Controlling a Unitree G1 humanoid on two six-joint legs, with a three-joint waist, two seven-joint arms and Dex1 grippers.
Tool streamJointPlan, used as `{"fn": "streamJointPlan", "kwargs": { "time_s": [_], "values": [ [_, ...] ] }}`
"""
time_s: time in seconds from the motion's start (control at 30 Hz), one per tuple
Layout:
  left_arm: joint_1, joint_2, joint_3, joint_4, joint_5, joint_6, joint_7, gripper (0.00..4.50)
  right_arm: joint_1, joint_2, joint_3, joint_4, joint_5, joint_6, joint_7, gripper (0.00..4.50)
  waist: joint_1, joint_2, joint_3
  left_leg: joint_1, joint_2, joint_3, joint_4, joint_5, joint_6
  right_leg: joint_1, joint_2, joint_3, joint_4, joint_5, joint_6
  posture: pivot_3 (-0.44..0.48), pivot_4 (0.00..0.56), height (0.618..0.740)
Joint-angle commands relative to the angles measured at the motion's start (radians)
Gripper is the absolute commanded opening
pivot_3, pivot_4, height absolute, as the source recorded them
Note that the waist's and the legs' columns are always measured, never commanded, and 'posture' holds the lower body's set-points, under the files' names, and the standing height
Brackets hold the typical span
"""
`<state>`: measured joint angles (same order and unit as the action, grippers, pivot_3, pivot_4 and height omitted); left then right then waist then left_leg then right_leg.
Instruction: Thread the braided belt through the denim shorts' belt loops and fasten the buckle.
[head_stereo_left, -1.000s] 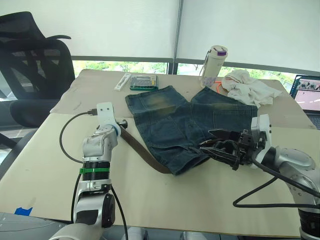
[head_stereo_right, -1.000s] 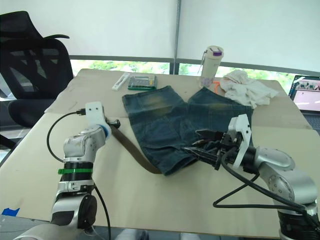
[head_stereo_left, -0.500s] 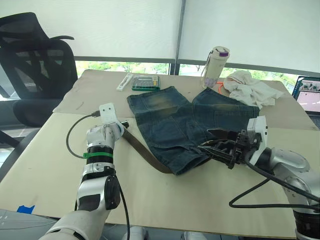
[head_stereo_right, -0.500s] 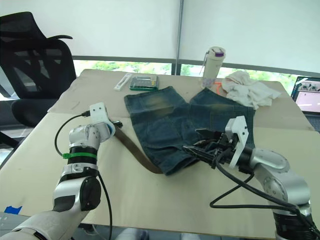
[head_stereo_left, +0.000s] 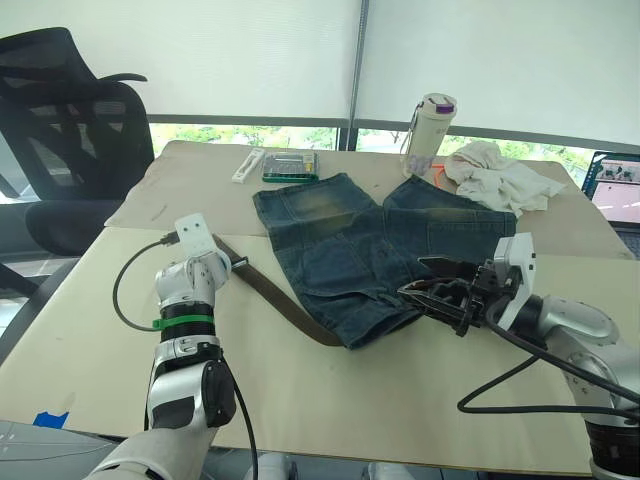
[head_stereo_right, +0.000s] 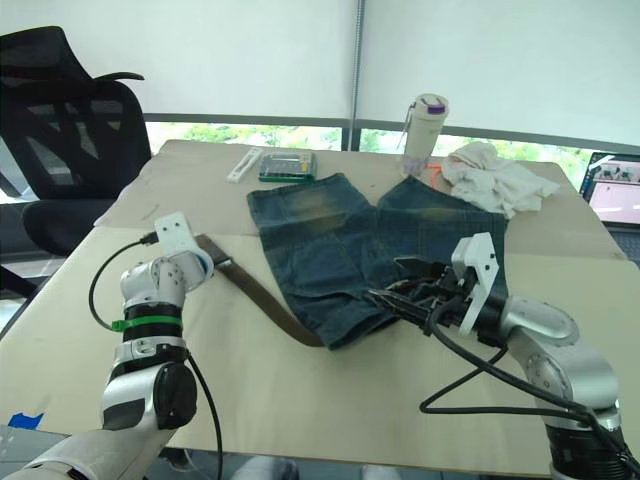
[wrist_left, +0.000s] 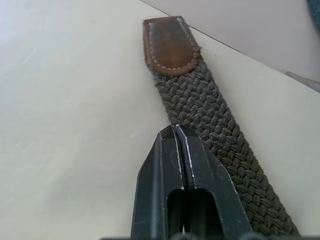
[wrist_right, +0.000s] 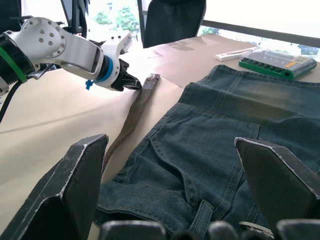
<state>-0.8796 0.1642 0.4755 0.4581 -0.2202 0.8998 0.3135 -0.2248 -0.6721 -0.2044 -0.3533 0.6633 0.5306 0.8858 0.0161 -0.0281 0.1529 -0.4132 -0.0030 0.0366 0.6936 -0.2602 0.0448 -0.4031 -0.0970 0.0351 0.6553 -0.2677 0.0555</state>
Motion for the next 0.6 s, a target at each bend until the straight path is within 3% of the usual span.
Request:
{"fn": "streamJointPlan", "kwargs": {
  "time_s": [0.03,0.1,0.2,0.43,0.6],
  "values": [
    [0.06,-0.016,-0.026,-0.041,-0.017,0.042,-0.029,0.04,-0.015,-0.005,-0.01,-0.011,0.0,-0.028,0.005,4.5,-0.001,0.0,0.0,0.0,0.0,0.0,0.0,0.0,0.0,0.0,0.0,0.0,0.0,0.0,0.0,0.0,0.15,0.74],
    [0.08,-0.021,-0.046,-0.118,-0.018,-0.015,-0.052,0.04,-0.014,-0.005,-0.012,-0.011,-0.004,-0.029,0.006,4.5,0.0,0.0,0.0,0.0,0.0,0.0,0.0,0.0,0.0,0.0,0.0,0.0,0.0,0.0,0.0,0.0,0.15,0.74],
    [0.119,0.007,-0.168,-0.349,-0.036,0.007,-0.17,0.04,-0.007,-0.008,-0.023,-0.013,-0.003,-0.026,0.004,4.5,-0.001,-0.001,0.001,-0.002,0.0,0.0,0.0,0.001,-0.001,-0.002,0.0,0.0,0.0,0.0,0.0,0.0,0.15,0.74],
    [0.131,-0.055,-0.224,-0.551,-0.028,0.327,-0.12,2.22,-0.006,-0.005,-0.019,-0.005,-0.012,-0.036,0.005,4.5,-0.002,-0.002,0.001,-0.004,0.0,0.0,0.0,0.001,-0.001,-0.002,0.0,0.0,0.0,0.0,0.0,0.0,0.15,0.74],
    [0.153,-0.114,-0.199,-0.612,0.029,0.407,-0.042,3.91,-0.005,-0.009,-0.021,-0.005,-0.011,-0.037,0.007,4.5,-0.007,-0.002,0.001,-0.004,0.001,0.0,0.0,0.001,-0.001,-0.003,0.002,0.0,0.0,0.0,0.0,0.0,0.15,0.74]
  ]
}}
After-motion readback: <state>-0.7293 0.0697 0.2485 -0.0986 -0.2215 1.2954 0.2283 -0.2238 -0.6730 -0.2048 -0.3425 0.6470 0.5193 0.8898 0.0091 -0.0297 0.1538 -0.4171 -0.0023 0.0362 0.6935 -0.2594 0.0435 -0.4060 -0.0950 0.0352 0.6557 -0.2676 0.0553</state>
